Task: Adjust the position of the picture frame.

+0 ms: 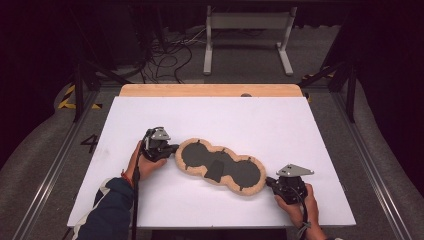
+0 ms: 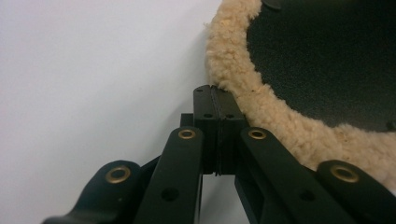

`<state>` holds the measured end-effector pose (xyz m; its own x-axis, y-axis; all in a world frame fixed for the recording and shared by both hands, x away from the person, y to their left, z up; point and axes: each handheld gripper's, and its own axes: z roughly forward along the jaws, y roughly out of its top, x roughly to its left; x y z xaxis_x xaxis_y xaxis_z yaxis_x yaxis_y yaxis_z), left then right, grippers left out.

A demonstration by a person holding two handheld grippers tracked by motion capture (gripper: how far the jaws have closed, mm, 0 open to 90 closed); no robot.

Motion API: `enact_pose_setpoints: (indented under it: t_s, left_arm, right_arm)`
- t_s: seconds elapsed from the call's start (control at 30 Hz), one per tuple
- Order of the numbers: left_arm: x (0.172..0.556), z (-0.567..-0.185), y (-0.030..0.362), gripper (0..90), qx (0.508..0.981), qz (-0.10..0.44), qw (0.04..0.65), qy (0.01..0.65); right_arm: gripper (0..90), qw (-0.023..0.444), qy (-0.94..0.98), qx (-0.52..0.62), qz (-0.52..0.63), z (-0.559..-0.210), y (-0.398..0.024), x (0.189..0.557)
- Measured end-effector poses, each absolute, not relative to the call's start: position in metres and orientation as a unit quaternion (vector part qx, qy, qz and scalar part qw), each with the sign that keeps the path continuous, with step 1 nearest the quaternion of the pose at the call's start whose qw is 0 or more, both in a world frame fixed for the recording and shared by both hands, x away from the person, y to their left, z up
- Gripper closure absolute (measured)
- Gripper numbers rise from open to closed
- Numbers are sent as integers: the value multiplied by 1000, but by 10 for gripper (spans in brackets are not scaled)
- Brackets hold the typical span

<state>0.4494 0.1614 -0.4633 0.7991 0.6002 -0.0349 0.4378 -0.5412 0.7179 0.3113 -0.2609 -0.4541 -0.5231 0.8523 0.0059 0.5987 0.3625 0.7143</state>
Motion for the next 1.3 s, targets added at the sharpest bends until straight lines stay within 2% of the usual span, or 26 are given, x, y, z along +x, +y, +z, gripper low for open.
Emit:
enact_pose_setpoints:
  t_s: [0.33, 0.57, 0.8, 1.3]
  left_arm:
    - [436, -463, 170, 898, 871, 110, 372, 300]
    - [427, -464, 171, 898, 870, 109, 373, 304]
    - [421, -465, 166, 897, 865, 129, 372, 312]
    - [426, -466, 162, 895, 858, 136, 377, 322]
  right_arm:
    - [900, 189, 799, 458, 341, -454, -264, 338]
    - [900, 209, 794, 459, 339, -455, -266, 355]
    - [900, 218, 792, 461, 335, -455, -268, 372]
    - [900, 220, 790, 460, 340, -456, -271, 377]
